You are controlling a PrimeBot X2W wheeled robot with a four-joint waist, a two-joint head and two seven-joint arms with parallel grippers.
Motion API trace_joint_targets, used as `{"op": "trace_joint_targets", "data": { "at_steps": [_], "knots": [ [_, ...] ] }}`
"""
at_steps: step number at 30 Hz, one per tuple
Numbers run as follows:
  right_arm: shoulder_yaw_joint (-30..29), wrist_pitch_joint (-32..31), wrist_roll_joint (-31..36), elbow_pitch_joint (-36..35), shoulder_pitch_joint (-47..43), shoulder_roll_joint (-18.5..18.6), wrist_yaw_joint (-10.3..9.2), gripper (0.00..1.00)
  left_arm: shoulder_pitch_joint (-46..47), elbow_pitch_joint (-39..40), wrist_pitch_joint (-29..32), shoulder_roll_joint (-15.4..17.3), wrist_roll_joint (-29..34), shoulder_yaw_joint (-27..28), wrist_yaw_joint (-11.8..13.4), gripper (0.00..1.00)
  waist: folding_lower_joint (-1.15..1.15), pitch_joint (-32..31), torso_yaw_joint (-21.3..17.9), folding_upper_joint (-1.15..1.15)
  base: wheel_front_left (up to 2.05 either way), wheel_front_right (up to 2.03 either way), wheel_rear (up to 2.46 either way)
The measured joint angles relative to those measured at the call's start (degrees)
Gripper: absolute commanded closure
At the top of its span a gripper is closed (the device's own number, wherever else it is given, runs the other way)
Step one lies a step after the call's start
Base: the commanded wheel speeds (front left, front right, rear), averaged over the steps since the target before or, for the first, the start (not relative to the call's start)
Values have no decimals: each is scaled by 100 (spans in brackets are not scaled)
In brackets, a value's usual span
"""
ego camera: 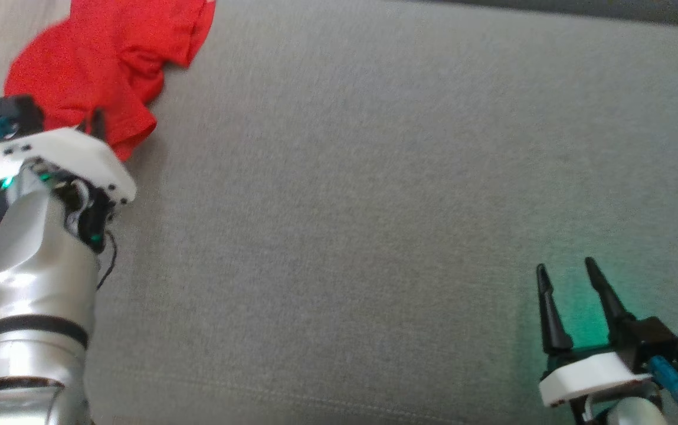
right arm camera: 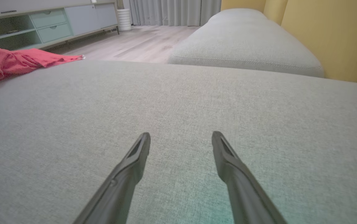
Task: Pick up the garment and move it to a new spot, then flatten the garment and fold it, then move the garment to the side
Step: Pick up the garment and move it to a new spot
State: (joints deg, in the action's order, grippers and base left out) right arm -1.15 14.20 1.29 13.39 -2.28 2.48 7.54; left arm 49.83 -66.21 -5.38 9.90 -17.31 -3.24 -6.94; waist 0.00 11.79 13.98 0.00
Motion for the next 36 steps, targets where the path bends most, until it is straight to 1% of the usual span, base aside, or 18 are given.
{"op": "trace_joint_targets", "data": {
  "at_steps": [2, 5, 6, 9, 11, 12, 15, 16, 18, 21, 24, 27, 29, 32, 33, 34, 35, 36],
  "knots": [
    [109, 1, -110, 80, 4, -1, 0, 0, -2, 282, 298, -114, -92, -167, -18, 100, 0, -210, -78, 0, 0, 0, 0],
    [277, 1, -272, 145, 16, -3, 0, 0, -136, 1152, 943, -372, -546, -782, -18, 100, 0, -484, -253, 0, 0, 0, 0],
    [277, 1, -272, 145, 16, -3, 0, 0, -136, 1152, 943, -372, -546, -782, -18, 100, 0, -484, -253, 0, 0, 0, 0],
    [338, 2, -400, 146, 19, -2, 0, 0, -597, 2454, 1719, -469, -1211, -1512, -20, 100, 0, -678, -504, 0, 0, 0, 0],
    [371, 3, -446, 146, 19, -1, 0, 0, -1062, 3394, 2272, -394, -1697, -1875, -20, 100, 0, -772, -690, 0, 0, 0, 0],
    [397, 11, -478, 145, 17, -3, 0, 0, -1313, 3861, 2521, -300, -1904, -2014, -20, 100, 0, -808, -787, 0, 0, 0, 0],
    [423, 13, -537, 149, 12, -2, -1, 0, -1963, 5040, 3108, -94, -2409, -2106, -19, 100, 0, -891, -1080, 0, 0, 0, 0],
    [426, 14, -545, 146, 12, -2, 0, 0, -2117, 5387, 3272, -77, -2547, -2114, -9, 100, 0, -909, -1177, 0, 0, 0, 0],
    [421, 16, -573, 145, 12, -2, 0, 0, -2297, 6046, 3578, -93, -2772, -2174, 86, 100, 0, -925, -1373, 0, 0, 0, 0],
    [438, 16, -593, 144, 15, -1, 0, 0, -2354, 6784, 3951, -189, -3050, -2235, 289, 100, 0, -918, -1664, 0, 0, 0, 0],
    [441, 16, -636, 138, 21, -1, -1, 0, -2393, 7181, 4196, -312, -3266, -2292, 497, 100, 0, -884, -1944, 0, 0, 0, 0],
    [413, 16, -658, 140, 21, -1, -1, 0, -2386, 7221, 4320, -446, -3319, -2491, 615, 100, 0, -821, -2163, 0, 0, 0, 0],
    [405, 16, -673, 143, 21, -1, 0, 0, -2338, 7001, 4296, -557, -3272, -2593, 746, 100, 0, -765, -2262, 0, 0, 0, 0],
    [453, 16, -675, 153, 48, -1, 0, 0, -2082, 6277, 3980, -654, -3037, -2605, 896, 100, 0, -671, -2373, 0, 0, 0, 0],
    [453, 16, -675, 153, 64, -1, 0, 0, -1962, 6000, 3728, -668, -2975, -2568, 951, 96, 0, -635, -2402, 0, 0, 0, 0],
    [450, 16, -676, 156, 81, -1, -1, 0, -1841, 5711, 3427, -677, -2954, -2543, 953, 72, 0, -605, -2430, 0, 0, 0, 0],
    [443, 16, -676, 163, 103, -1, 0, 0, -1723, 5397, 3072, -695, -2924, -2513, 973, 35, 0, -579, -2455, 0, 0, 0, 0],
    [438, 16, -676, 180, 130, -1, 0, 0, -1620, 5043, 2750, -738, -2887, -2441, 1106, 0, 0, -561, -2475, 0, 0, 0, 0]
  ]
}}
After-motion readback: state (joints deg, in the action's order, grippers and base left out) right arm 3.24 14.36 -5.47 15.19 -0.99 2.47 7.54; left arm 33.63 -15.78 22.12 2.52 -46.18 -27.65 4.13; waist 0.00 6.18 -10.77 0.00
